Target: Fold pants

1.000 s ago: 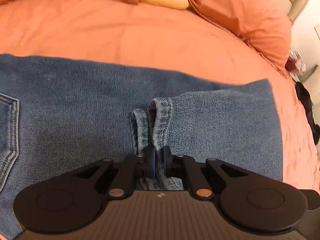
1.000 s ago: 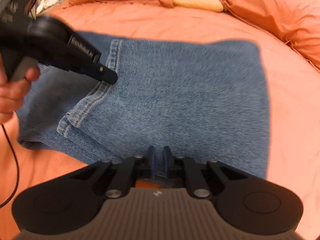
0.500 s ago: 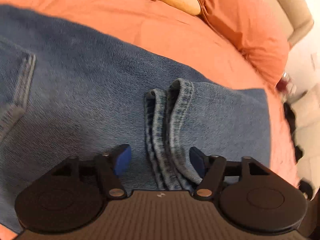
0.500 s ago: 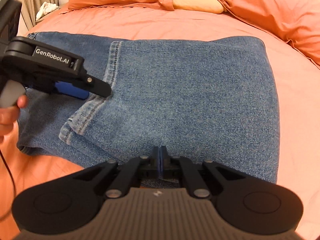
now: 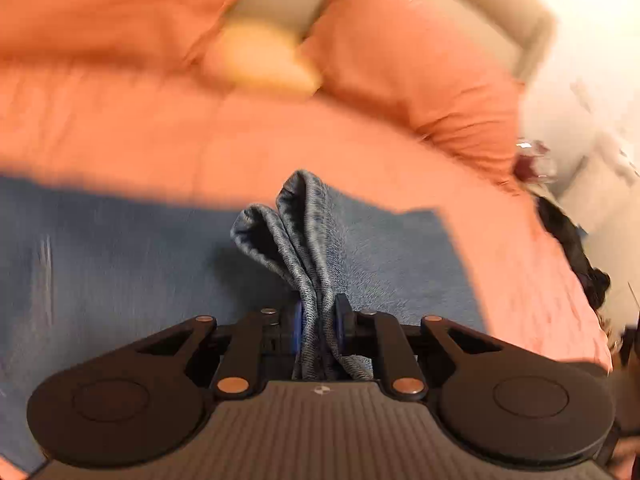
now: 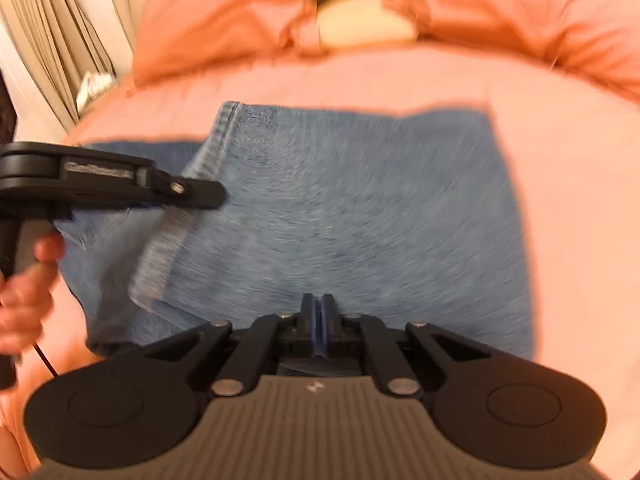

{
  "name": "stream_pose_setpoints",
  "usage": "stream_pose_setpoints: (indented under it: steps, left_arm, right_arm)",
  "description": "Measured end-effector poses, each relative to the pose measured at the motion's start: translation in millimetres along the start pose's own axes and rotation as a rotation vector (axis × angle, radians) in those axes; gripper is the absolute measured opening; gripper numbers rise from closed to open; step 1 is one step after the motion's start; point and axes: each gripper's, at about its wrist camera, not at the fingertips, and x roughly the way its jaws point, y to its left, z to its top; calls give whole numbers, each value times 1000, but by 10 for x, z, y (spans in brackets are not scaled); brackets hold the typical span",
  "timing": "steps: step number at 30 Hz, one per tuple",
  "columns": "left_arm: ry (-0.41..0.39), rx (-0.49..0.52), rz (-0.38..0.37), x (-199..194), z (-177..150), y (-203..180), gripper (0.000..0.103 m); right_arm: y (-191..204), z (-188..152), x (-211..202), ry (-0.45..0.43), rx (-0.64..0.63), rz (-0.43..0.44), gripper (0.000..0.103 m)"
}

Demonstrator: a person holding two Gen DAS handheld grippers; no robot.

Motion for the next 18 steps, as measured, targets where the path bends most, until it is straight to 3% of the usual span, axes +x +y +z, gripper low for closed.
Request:
stream_pose_setpoints:
  steps: [4, 7, 9, 15, 18]
  left_arm:
    - [66, 29, 45, 35, 360, 94, 17]
    - [160, -30, 75, 289, 293, 415, 17]
    - [204, -86, 86, 484, 148, 592, 17]
    - [223, -84, 71, 780, -65, 727, 19]
    - [236, -83, 44, 741, -71, 800, 19]
  right_arm:
    - [-283, 336, -309, -35, -30, -107, 0]
    - [-452, 546, -239, 6, -45, -169, 0]
    - [-500, 681, -92, 30, -33, -168, 0]
    - [-503, 921, 548, 71, -44, -162, 0]
    - [-645, 876, 1065, 196, -27, -215, 0]
